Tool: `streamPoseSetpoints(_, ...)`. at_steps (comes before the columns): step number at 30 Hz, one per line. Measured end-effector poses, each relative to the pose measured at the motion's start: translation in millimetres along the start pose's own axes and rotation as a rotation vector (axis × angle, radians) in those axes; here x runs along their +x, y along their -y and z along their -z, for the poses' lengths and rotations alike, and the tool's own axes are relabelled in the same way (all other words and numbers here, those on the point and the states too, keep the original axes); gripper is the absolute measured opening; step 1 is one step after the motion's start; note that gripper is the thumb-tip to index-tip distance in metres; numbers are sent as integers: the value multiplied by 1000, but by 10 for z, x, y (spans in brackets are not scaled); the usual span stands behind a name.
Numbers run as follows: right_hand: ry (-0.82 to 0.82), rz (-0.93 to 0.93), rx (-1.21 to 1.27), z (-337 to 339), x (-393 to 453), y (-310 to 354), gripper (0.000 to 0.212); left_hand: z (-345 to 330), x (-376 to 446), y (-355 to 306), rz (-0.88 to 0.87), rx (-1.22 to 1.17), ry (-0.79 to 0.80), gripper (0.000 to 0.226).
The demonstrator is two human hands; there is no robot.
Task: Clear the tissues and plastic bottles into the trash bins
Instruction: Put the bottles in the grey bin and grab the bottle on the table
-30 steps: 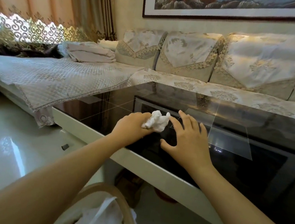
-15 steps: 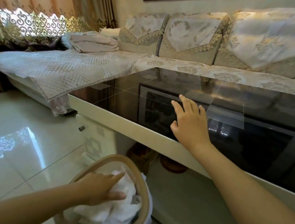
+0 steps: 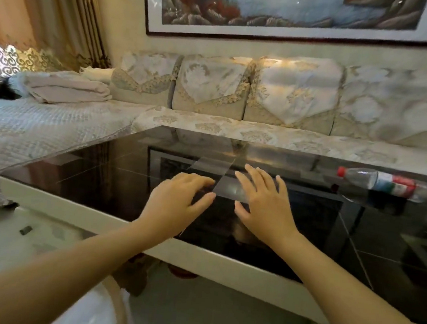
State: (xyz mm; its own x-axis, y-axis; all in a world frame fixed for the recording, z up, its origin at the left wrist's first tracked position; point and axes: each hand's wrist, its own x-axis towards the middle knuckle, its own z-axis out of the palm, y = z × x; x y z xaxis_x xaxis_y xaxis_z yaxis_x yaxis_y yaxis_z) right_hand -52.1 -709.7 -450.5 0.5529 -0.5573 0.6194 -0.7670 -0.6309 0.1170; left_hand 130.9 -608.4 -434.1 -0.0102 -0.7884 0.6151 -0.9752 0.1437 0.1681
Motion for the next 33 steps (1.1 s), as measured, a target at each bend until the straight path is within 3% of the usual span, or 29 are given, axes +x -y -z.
streamPoseSetpoints(8, -72, -34, -165, 141, -323, -1301, 66, -970, 635, -905, 36, 10, 88, 70)
streamPoseSetpoints(18, 1, -239, -378, -85, -715, -2947, 83, -1964, 1345, -1614, 16, -45, 19, 73)
streamPoseSetpoints(33, 277, -224, -591, -730, 18, -4064, 83, -2764, 2142, -1726, -84, -56, -16, 69)
